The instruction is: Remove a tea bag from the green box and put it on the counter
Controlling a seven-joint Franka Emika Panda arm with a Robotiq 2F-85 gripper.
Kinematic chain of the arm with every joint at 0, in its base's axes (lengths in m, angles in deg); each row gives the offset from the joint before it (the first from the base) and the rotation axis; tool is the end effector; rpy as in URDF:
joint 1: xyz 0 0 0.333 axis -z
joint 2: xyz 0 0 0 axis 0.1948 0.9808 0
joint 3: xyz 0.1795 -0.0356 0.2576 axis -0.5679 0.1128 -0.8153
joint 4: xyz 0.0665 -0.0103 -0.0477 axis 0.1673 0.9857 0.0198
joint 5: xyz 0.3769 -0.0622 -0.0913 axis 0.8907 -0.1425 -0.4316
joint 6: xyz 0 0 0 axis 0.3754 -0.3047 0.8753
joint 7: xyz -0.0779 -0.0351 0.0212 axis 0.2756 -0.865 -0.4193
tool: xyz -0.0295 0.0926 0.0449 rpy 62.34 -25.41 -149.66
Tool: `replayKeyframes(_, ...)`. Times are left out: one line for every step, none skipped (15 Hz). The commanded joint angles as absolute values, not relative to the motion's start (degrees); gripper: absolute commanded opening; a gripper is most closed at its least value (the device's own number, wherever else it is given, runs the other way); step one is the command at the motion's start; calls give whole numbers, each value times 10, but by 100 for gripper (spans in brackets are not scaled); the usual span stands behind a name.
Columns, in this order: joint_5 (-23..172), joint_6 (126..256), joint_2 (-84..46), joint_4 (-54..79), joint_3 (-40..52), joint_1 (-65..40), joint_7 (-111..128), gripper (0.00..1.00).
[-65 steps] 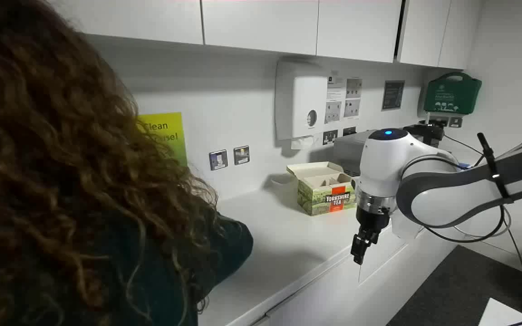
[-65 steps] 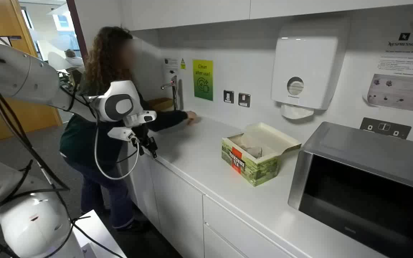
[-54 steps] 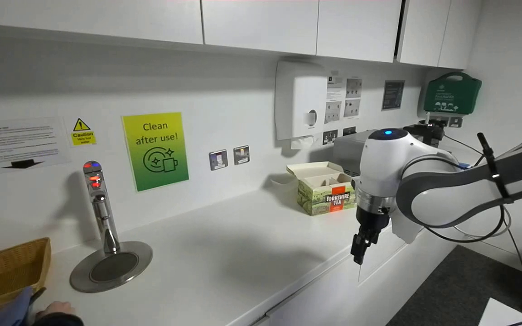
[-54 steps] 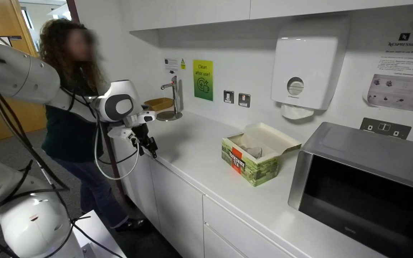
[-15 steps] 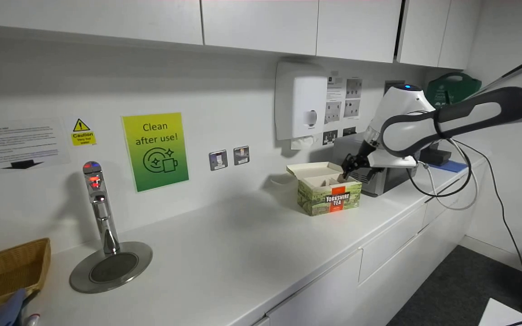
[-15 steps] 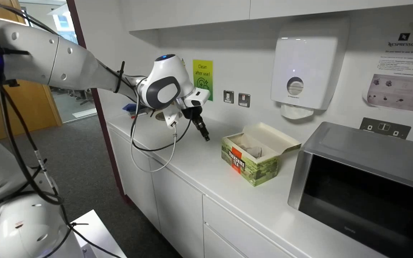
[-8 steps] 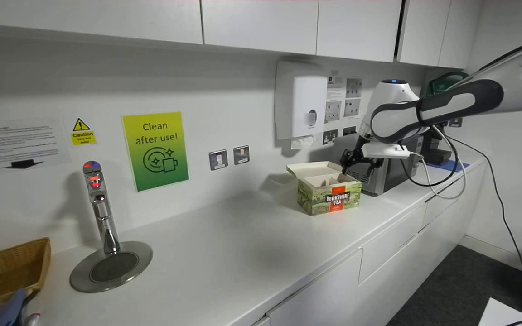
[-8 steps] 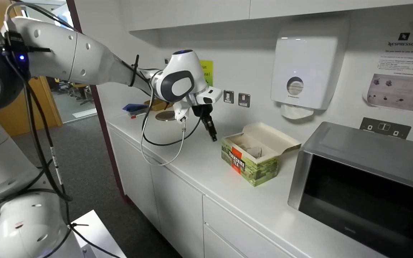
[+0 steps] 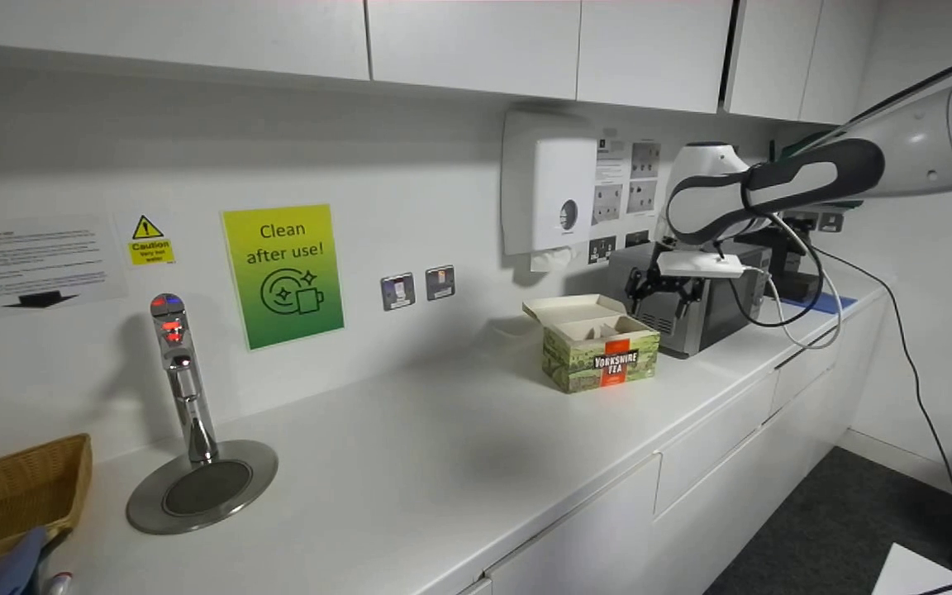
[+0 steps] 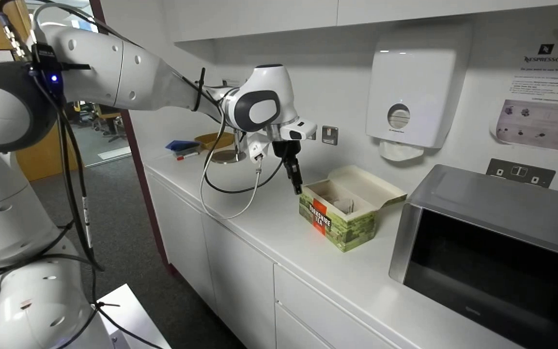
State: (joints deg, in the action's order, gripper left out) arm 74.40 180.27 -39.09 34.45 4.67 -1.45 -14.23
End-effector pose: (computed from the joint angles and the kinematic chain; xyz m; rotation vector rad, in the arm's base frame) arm 0.5456 -0.1235 0.5083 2.9372 -1.0180 0.3502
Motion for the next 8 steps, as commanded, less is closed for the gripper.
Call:
replayKeyframes(745, 1796, -387, 338, 58, -25, -142, 100)
replayKeyframes(746, 1796, -385, 336, 58, -25, -142, 100)
replayKeyframes(746, 1796, -384, 335, 58, -26, -142, 100)
replayKeyframes(746, 1796, -383, 335, 58, -26, -142, 100)
replayKeyframes(746, 1796, -383, 335, 58, -26, -142, 100)
replayKeyframes(746, 1796, -383, 335, 58, -26, -142, 100)
replayKeyframes(746, 1796, -383, 335, 58, -26, -142, 100)
replayKeyframes(746, 1796, -383, 335, 58, -26, -142, 100)
